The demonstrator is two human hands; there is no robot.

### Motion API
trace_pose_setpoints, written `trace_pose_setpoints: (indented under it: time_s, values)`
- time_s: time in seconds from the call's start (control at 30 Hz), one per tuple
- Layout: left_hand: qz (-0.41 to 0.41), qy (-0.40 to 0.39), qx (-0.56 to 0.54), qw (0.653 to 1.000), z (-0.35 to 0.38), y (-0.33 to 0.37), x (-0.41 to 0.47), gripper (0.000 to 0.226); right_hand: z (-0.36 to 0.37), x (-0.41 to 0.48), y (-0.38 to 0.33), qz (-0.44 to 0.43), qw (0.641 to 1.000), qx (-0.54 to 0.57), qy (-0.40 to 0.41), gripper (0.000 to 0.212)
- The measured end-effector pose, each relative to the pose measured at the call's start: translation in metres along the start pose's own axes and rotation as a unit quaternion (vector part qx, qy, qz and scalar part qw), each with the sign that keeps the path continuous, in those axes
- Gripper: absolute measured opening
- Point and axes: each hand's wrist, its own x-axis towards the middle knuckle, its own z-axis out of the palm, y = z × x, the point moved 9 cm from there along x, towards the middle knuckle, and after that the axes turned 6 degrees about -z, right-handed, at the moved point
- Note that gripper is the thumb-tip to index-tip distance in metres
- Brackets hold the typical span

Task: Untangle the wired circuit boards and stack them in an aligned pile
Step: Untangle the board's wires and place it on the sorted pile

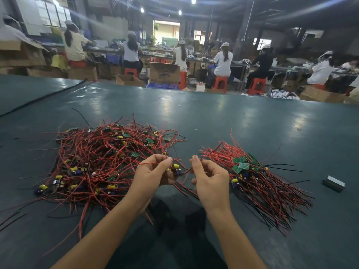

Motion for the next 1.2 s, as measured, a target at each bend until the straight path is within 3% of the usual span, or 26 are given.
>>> trace_pose_setpoints:
  time_s: [0.13, 0.27, 0.4, 0.5, 0.67, 0.83, 0.97, 1.2]
  values:
    - [-0.060, 0.005, -0.084, 0.995, 0.001, -0.008, 0.002, 0.014, 0.001, 0.000, 0.005, 0.018, 1.000, 0.009, -0.004, 0.033]
    - [-0.082, -0.031, -0.041, 0.995, 0.007, -0.011, -0.002, 0.028, 0.003, -0.001, 0.000, 0.001, 1.000, 0.007, -0.012, 0.028]
    - [-0.089, -0.041, -0.013, 0.995, 0.010, -0.014, -0.003, 0.019, 0.002, -0.001, -0.004, -0.010, 1.000, 0.010, -0.012, 0.026]
    - [-0.085, -0.034, 0.022, 0.996, 0.010, -0.012, -0.005, 0.010, 0.001, -0.002, -0.003, -0.008, 1.000, 0.012, -0.005, 0.027]
    - [-0.055, -0.048, 0.037, 0.997, 0.016, -0.006, -0.007, 0.027, 0.000, -0.002, 0.001, 0.010, 1.000, 0.027, 0.001, 0.024]
    - [-0.007, -0.030, 0.044, 0.999, 0.012, -0.002, -0.003, 0.023, 0.008, -0.005, 0.000, -0.010, 0.999, -0.030, -0.022, 0.014]
    - [0.020, -0.020, 0.062, 0.998, 0.011, -0.001, -0.001, 0.018, 0.007, -0.006, 0.000, -0.015, 0.999, -0.047, -0.018, 0.023]
    - [0.000, -0.048, 0.081, 0.996, 0.015, -0.004, -0.002, 0.036, 0.016, -0.010, -0.002, -0.006, 0.999, -0.018, -0.046, 0.029]
